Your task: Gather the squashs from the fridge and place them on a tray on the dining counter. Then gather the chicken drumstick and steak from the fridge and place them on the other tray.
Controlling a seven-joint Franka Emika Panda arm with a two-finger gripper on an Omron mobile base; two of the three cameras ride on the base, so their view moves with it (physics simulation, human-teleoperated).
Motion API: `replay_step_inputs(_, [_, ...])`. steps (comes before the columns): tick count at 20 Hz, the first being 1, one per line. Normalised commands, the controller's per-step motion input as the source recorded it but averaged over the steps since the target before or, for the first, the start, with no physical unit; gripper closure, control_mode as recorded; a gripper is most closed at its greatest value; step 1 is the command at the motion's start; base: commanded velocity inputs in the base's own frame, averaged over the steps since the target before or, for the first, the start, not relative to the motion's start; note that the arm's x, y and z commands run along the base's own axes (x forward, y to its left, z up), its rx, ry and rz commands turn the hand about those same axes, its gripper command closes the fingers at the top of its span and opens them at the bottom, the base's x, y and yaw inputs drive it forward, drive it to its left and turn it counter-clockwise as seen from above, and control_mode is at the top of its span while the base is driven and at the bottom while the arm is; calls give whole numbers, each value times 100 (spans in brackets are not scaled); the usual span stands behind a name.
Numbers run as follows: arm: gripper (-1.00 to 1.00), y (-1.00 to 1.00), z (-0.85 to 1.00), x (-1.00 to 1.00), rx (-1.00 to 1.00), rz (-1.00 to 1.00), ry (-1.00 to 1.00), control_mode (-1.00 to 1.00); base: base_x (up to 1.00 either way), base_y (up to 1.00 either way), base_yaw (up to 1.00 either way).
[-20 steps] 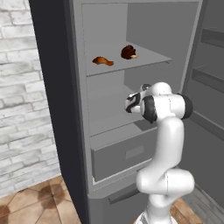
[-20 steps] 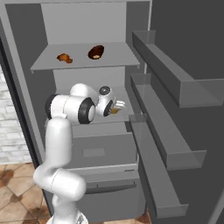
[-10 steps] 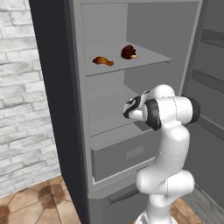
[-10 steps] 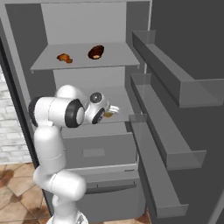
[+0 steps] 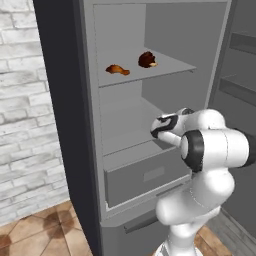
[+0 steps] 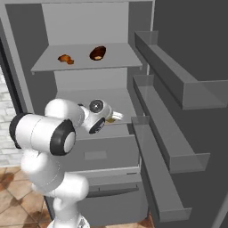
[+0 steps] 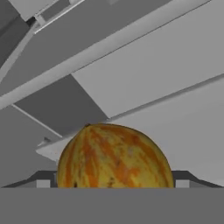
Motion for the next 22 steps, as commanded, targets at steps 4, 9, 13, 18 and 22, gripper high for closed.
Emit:
replay_step_inputs(4, [100, -15, 78, -67, 0, -4, 0, -100, 0, 0, 0])
replay_step_inputs(9, [100, -2, 99, -42, 0, -6, 0, -100, 0, 0, 0])
replay_step_inputs(13, [100, 2, 100, -30, 0, -15, 1, -100, 0, 0, 0])
replay_step_inputs(18, [100, 1, 97, -35, 0, -17, 5, -100, 0, 0, 0])
replay_step_inputs(22, [100, 0, 75, -58, 0, -11, 8, -100, 0, 0, 0])
